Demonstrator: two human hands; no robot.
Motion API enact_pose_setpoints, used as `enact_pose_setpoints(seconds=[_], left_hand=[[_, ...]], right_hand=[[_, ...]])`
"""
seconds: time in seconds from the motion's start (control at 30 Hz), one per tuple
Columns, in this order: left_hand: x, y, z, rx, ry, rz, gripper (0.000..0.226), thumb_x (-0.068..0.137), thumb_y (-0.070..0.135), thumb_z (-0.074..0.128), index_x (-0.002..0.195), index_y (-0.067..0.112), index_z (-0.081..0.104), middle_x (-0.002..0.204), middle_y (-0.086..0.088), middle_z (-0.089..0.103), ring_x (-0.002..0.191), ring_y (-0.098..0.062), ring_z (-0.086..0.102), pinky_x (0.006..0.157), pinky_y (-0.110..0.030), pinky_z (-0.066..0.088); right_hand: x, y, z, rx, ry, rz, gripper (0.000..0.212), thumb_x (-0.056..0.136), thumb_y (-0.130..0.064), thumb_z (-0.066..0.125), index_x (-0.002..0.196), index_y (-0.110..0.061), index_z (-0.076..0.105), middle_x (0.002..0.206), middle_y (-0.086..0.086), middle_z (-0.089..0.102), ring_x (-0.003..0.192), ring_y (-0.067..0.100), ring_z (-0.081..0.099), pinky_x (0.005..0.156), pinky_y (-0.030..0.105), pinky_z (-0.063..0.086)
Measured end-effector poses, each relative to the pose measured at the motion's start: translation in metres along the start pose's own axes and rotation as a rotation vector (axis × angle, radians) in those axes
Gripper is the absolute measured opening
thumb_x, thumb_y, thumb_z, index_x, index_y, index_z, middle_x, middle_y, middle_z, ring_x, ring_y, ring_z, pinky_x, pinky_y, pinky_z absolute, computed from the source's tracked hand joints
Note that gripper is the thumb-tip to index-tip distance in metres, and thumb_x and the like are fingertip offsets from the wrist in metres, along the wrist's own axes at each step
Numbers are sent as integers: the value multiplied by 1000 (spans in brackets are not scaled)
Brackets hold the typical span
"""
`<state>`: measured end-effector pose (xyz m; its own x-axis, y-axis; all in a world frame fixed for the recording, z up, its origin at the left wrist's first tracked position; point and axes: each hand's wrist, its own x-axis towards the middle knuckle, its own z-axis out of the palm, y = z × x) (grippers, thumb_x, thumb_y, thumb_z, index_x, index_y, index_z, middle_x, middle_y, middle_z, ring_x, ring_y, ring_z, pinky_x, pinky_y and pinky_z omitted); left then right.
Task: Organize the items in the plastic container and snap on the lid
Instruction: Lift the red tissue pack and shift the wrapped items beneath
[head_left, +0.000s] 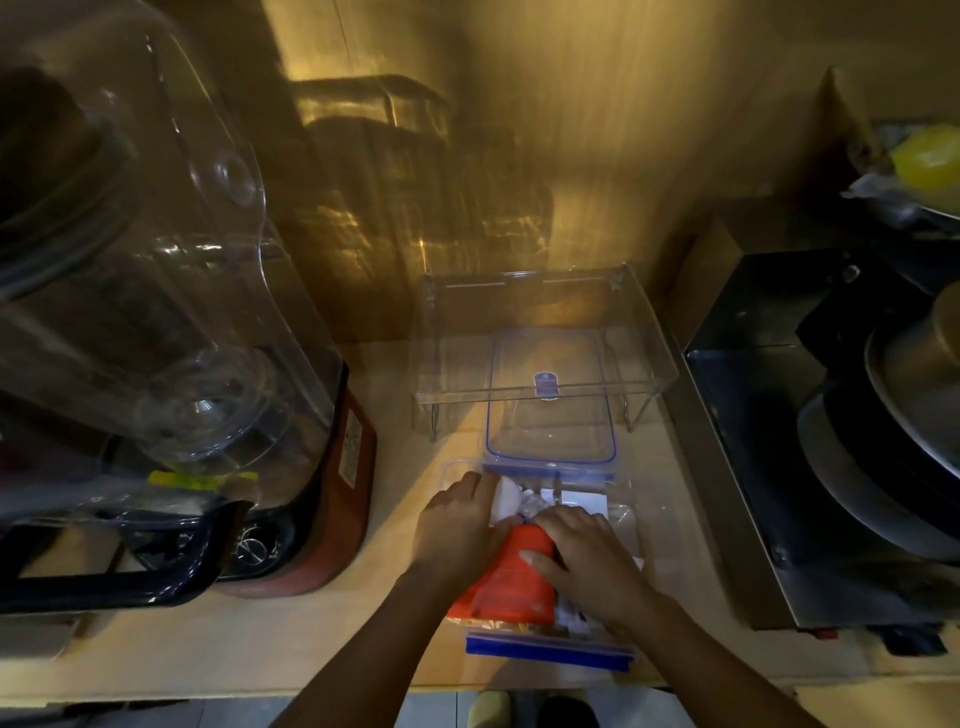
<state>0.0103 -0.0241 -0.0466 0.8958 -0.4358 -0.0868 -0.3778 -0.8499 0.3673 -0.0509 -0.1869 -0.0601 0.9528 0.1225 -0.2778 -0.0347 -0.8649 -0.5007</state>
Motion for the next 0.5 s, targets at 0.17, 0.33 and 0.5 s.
enact_pose_setpoints(seconds=[0.17, 0.33, 0.5], left_hand=[[8, 2, 10, -86, -85, -95, 45, 90, 48, 44, 129, 28, 37, 134, -1, 50, 109, -22, 57, 87, -36, 44], [18, 4, 5, -205, -288, -156, 50, 93, 39, 44, 137, 21, 31, 139, -10, 43, 119, -28, 49, 94, -40, 43], [-1, 4, -14, -87, -136, 51, 60, 83, 48, 53, 136, 26, 35, 140, -1, 45, 122, -19, 44, 101, -32, 33]], right_hand=[[2, 1, 2, 11, -22, 28, 52, 94, -51, 38, 140, -27, 35, 145, -4, 41, 130, 14, 35, 108, 32, 23], [2, 1, 1, 13, -22, 47, 54, 94, -51, 39, 139, -22, 37, 144, -1, 38, 130, 16, 34, 107, 32, 27], [-4, 1, -2, 91, 20, 137, 52, 89, -55, 46, 129, -22, 43, 119, 0, 52, 106, 13, 51, 83, 28, 44]])
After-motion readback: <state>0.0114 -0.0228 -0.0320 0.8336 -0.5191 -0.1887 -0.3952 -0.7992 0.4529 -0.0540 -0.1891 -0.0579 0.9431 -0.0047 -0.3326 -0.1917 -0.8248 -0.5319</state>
